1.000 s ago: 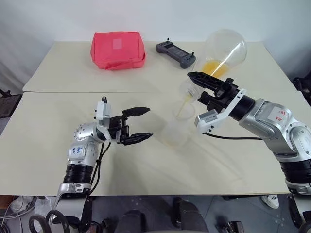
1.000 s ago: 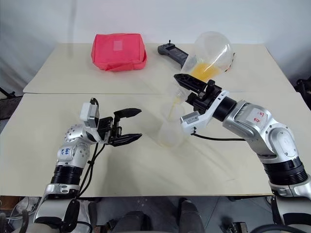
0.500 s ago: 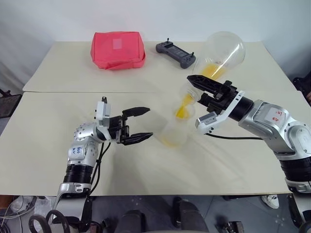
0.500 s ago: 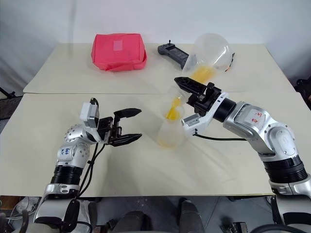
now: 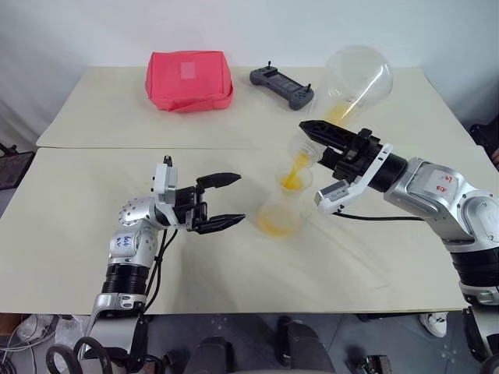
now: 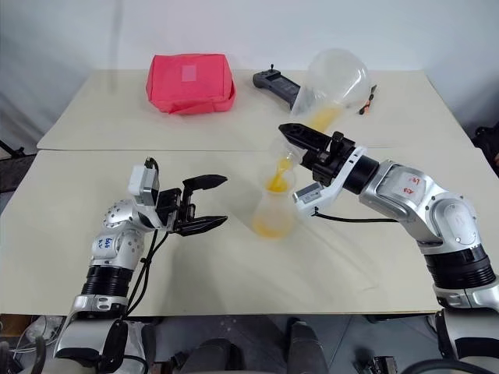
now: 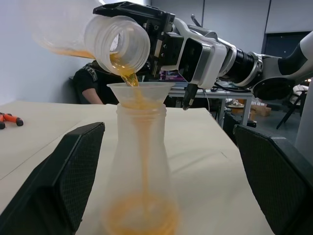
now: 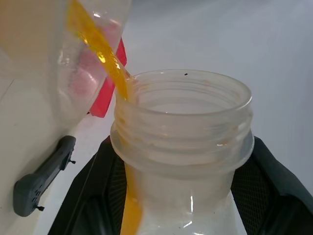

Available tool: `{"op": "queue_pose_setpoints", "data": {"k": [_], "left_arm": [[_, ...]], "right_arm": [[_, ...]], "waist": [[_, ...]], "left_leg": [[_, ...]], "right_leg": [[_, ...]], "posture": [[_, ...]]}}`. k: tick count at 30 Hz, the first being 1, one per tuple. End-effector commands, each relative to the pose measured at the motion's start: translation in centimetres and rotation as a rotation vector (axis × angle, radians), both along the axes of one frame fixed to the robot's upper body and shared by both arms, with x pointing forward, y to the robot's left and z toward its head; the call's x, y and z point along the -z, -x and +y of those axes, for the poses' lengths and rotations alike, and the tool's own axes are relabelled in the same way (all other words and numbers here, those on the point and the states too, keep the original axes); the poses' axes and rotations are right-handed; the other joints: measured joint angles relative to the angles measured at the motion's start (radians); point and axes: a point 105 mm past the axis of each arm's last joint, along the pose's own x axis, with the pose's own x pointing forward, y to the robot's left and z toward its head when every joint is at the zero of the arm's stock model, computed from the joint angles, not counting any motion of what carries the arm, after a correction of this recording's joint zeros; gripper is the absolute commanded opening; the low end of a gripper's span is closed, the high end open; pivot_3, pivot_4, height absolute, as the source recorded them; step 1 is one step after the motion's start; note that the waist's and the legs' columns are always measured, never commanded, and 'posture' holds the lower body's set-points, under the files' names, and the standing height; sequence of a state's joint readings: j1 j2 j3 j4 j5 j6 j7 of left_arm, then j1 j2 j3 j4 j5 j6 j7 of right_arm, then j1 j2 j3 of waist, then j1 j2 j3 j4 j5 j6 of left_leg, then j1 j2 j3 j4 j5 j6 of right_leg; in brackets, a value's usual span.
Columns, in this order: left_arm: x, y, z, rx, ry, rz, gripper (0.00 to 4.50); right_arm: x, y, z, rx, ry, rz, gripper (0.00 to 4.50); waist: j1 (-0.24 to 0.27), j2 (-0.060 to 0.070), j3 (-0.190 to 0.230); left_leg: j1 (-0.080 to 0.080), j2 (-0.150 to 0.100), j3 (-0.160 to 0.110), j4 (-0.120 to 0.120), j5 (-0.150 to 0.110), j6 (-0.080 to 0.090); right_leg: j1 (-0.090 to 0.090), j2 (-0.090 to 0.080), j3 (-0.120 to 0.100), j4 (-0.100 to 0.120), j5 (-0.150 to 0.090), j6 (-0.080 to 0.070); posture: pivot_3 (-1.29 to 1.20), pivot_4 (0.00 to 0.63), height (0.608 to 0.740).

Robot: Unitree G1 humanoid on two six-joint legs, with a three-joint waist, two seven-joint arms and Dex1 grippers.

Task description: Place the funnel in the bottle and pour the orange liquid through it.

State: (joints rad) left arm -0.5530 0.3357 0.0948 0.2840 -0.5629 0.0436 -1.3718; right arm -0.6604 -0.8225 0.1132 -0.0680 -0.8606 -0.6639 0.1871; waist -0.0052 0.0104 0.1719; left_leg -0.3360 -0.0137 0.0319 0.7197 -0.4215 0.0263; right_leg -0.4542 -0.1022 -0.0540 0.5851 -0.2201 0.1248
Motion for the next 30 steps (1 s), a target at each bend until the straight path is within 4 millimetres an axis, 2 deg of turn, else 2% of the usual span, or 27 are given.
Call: {"op": "queue_pose_setpoints", "data": {"k": [1, 30], "left_arm": [[-0.95, 0.09, 0.11, 0.009, 0.014, -0.039, 4.5], [-1.07, 0.17, 0.2, 0.002, 0.013, -0.04, 4.5]], "right_arm": [[-1.35, 0.44, 0.02, -0.019, 0.012, -0.062, 2.45], [-1.6, 0.95, 0.83, -0.128, 0.105, -0.168, 2.45]], "waist": [[0.0, 0.0, 0.0], [-0.002, 0.0, 0.0]], "left_leg": [[0.0, 0.0, 0.0, 0.0, 0.0, 0.0], [0.0, 0.0, 0.0, 0.0, 0.0, 0.0]], "right_leg": [[0.0, 0.0, 0.0, 0.0, 0.0, 0.0], [0.0, 0.0, 0.0, 0.0, 0.0, 0.0]], "posture": [[0.0, 0.15, 0.74], [0.0, 0.15, 0.74]]}}
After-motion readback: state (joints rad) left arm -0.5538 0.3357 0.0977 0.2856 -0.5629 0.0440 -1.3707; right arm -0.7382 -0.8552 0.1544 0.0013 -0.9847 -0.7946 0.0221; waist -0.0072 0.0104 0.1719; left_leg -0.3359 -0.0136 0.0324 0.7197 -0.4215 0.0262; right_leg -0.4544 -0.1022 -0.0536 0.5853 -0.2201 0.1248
